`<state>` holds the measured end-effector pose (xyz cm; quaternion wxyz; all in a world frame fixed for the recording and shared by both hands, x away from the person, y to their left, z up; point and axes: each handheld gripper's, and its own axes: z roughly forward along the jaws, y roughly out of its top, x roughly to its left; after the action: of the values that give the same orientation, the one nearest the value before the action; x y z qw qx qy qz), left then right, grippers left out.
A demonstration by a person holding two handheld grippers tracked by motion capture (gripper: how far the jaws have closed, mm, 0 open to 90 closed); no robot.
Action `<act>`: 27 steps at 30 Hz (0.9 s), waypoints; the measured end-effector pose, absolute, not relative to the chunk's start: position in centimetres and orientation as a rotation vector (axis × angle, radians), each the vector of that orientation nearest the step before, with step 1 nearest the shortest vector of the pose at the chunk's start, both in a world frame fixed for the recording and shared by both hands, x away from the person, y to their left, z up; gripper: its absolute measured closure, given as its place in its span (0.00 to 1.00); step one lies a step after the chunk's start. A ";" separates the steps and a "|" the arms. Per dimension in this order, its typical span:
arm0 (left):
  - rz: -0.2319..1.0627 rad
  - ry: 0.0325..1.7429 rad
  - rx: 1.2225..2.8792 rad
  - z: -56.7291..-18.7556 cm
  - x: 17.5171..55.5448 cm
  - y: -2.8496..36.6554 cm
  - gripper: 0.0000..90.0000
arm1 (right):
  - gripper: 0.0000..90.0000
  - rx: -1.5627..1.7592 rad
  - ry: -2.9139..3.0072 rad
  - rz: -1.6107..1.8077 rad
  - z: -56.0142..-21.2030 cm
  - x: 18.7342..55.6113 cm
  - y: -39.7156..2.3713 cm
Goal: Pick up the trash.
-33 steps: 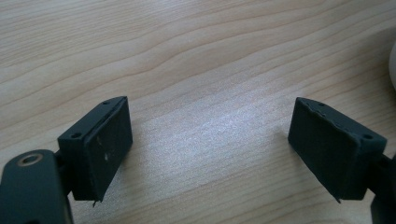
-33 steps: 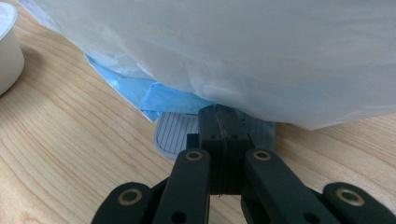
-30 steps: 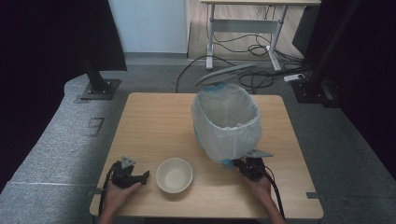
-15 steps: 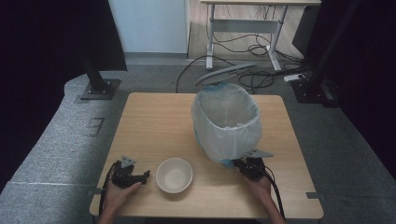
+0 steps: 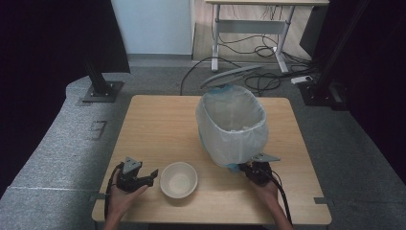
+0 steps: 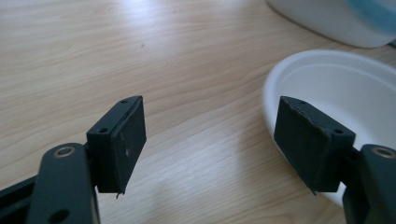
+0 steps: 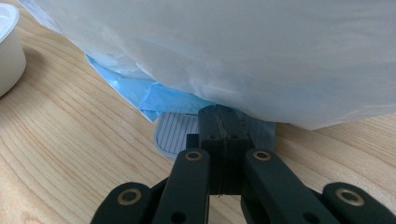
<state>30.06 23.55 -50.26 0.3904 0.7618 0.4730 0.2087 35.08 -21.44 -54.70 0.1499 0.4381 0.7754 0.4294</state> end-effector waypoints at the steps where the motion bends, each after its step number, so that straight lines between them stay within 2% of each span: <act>1: 0.528 1.198 1.936 -50.2 30.0 23.4 0.28 | 0.99 1.259 2.229 1.235 -54.7 35.1 -21.4; 17: 0.452 1.147 1.949 -49.9 30.0 21.9 0.32 | 0.99 1.258 2.222 1.233 -54.7 35.0 -21.4; 22: 0.333 1.149 1.999 -51.1 30.5 21.1 0.38 | 0.99 1.257 2.221 1.233 -54.7 35.0 -21.4; 27: 0.326 1.154 2.040 -51.8 30.7 20.8 0.42 | 0.99 1.257 2.221 1.234 -54.7 35.0 -21.4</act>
<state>30.67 20.77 -51.79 0.3778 0.7981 0.4516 0.1277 34.99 -21.38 -54.73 0.1528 0.4383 0.7743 0.4302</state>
